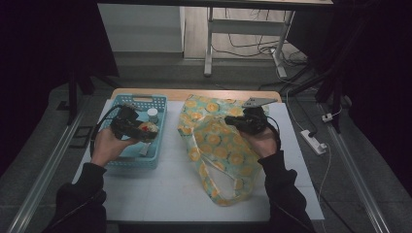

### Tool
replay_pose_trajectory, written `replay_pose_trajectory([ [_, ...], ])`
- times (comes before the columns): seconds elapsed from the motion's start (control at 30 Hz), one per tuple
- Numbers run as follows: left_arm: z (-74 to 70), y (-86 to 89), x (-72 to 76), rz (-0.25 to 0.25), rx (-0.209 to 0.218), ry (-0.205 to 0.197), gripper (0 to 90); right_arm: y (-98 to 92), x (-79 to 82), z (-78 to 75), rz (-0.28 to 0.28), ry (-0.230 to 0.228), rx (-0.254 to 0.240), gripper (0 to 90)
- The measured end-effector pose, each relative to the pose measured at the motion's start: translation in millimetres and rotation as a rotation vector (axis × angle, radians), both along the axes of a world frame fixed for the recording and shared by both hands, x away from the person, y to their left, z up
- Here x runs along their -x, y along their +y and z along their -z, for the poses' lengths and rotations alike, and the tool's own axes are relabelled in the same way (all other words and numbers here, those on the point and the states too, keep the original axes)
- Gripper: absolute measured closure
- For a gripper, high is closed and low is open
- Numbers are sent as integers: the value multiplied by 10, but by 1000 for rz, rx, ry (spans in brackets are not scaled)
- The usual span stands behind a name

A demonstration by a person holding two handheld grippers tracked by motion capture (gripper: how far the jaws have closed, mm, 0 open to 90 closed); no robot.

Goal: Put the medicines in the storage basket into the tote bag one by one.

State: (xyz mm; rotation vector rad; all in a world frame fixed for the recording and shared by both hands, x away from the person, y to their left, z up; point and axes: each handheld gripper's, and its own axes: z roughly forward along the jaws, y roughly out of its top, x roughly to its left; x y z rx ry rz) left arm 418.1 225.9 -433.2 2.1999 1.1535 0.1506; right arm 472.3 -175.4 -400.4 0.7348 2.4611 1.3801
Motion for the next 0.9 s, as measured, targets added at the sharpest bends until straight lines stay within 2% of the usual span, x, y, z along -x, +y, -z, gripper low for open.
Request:
replay_pose_trajectory([
  [0.17, -37, -143, 33, 38, -6, -8, 202, 11, 4, 5, -2, 2, 3, 900],
  [0.53, -136, -445, 81, 121, 38, -29, 202, 11, -1, 10, -1, 5, -3, 900],
  [0.9, -157, -742, 83, 190, 50, -36, 202, 22, -2, 20, -2, 6, 1, 900],
])
